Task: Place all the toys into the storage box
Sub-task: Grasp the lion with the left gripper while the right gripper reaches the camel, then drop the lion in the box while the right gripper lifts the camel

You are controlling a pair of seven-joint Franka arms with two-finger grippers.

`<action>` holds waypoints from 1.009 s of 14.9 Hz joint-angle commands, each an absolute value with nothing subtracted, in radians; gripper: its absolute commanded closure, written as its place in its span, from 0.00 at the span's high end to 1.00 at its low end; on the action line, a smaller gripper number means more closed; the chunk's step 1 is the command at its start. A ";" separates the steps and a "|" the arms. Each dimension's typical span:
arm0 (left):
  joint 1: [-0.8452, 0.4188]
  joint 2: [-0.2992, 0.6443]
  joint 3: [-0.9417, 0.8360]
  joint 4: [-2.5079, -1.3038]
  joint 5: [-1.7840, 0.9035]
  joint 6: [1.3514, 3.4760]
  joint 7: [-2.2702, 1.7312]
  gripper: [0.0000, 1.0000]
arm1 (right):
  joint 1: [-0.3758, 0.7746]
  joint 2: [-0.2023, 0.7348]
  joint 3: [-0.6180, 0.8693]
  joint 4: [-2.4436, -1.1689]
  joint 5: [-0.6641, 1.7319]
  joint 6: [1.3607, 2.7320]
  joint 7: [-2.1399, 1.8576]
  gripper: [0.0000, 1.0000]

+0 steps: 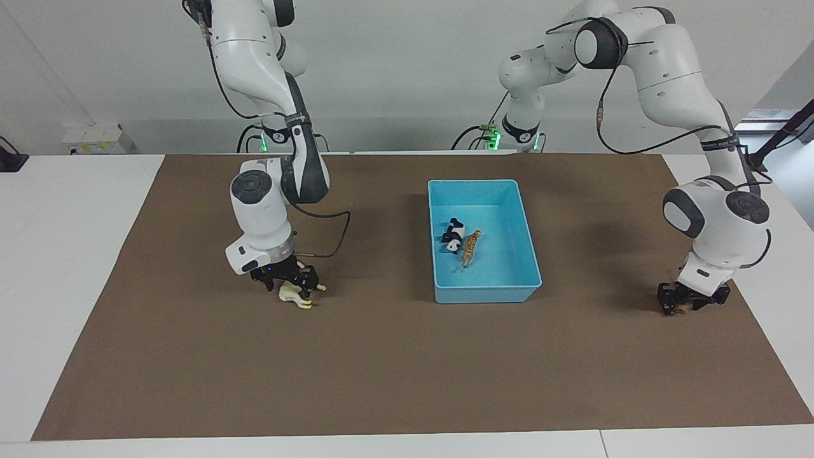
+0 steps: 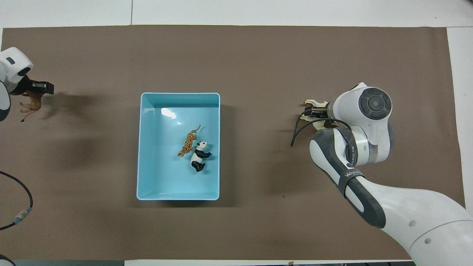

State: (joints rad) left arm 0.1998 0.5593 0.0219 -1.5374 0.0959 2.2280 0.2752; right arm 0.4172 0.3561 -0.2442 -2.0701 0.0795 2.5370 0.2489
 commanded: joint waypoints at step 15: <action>-0.443 0.210 0.025 -1.649 0.103 1.850 -0.742 1.00 | 0.419 0.241 -0.242 -1.434 0.092 1.580 0.376 0.00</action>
